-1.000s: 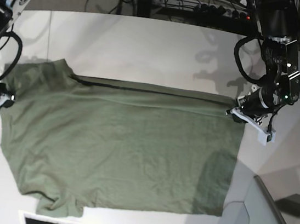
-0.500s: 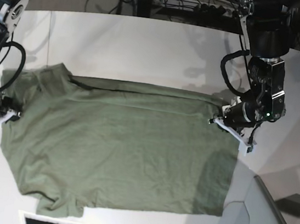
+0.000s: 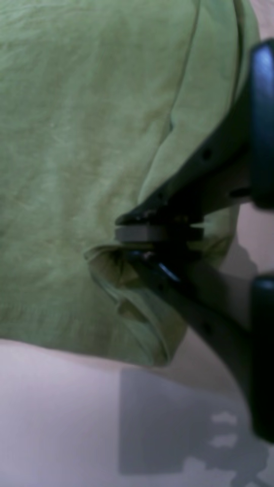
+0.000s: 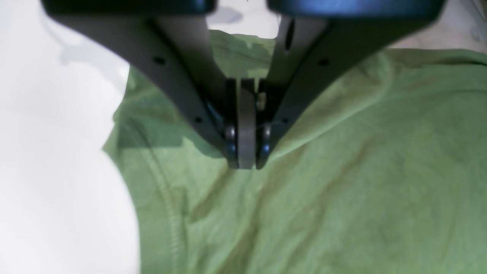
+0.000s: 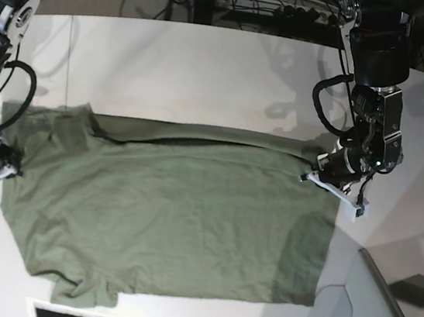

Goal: Layout the t-shirt on the table in an organized manner, then fold the t-shirt properly
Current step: 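Drag both held corners toward the shirt's middle, folding the collar edge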

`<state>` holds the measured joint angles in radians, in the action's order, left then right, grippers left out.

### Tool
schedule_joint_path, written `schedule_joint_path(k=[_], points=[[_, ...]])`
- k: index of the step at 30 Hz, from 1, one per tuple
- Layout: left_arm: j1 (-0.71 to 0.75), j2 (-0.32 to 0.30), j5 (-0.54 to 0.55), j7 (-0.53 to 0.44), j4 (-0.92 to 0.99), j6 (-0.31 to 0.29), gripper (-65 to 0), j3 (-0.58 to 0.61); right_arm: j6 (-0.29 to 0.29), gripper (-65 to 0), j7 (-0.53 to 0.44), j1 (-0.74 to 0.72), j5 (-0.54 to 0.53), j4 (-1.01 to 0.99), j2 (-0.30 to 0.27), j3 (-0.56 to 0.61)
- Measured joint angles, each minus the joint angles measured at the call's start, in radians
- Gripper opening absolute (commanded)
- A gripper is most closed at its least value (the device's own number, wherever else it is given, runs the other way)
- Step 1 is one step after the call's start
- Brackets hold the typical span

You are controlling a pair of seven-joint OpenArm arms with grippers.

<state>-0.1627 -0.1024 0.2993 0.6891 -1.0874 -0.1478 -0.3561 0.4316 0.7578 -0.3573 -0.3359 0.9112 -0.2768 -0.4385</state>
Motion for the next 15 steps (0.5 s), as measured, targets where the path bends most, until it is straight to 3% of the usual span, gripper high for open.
schedule_joint_path(k=[9,11,14,15], points=[[-0.001,0.000,0.001,-0.020,0.003,0.003,-65.0,-0.003,-0.007,-64.7,-0.006,-0.018,0.001,-0.056,0.002,-0.003],[0.000,0.000,0.000,-0.020,0.003,0.003,-65.0,-0.003,-0.058,-63.5,-0.011,-0.023,-0.002,-0.056,0.003,-0.005],[0.000,0.000,0.000,-0.042,0.003,0.003,-65.0,-0.005,-0.145,-50.6,-0.069,-0.024,-0.002,-0.055,0.003,-0.005],[0.000,0.000,0.000,-0.050,0.003,0.003,-59.6,-0.005,-0.160,-44.9,-0.079,-0.024,-0.002,-0.055,0.001,-0.005]])
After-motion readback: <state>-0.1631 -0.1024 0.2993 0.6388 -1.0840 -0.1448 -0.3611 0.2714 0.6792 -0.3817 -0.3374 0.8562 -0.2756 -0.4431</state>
